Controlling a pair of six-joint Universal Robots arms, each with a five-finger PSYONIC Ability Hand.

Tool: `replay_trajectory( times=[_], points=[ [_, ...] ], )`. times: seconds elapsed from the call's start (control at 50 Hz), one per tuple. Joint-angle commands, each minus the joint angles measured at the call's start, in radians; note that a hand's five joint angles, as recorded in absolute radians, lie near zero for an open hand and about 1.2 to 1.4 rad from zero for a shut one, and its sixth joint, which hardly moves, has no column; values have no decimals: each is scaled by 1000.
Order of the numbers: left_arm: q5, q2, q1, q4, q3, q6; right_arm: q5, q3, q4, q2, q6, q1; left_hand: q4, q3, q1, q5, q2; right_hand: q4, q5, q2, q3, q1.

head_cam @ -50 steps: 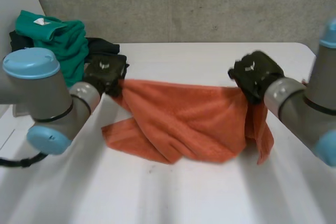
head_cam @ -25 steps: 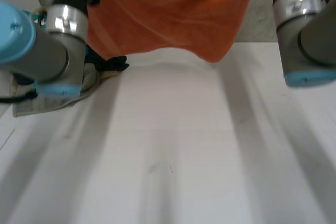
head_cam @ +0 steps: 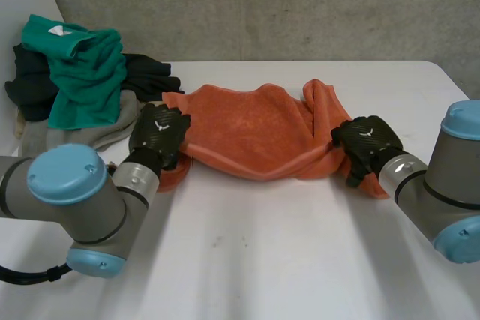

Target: Fold the laundry.

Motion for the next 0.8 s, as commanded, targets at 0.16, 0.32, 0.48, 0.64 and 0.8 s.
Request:
replay_trajectory(
  times=[0.16, 0.32, 0.48, 0.64, 0.8],
  points=[
    [-1, 58, 30, -21, -20, -11, 3, -6, 139, -27, 454, -150, 194, 200, 239, 245, 198, -156, -160, -154, -153, -96],
    [-1, 59, 28, -23, -20, -11, -11, 11, 239, -27, 572, -195, 194, 200, 239, 245, 198, 195, 191, 196, 198, 254],
    [-1, 58, 28, -23, -20, -11, -2, 20, 245, -70, 573, -208, 194, 200, 239, 245, 198, 32, 29, 34, 35, 92],
    [-3, 62, 30, -23, -18, -11, 0, 25, 269, -77, 578, -202, 194, 200, 239, 245, 198, -115, -118, -113, -112, -55],
    [-3, 75, 30, -24, -18, -11, 0, -3, 262, -31, 590, -135, 194, 200, 239, 245, 198, -115, -118, -113, -112, -55]
  ],
)
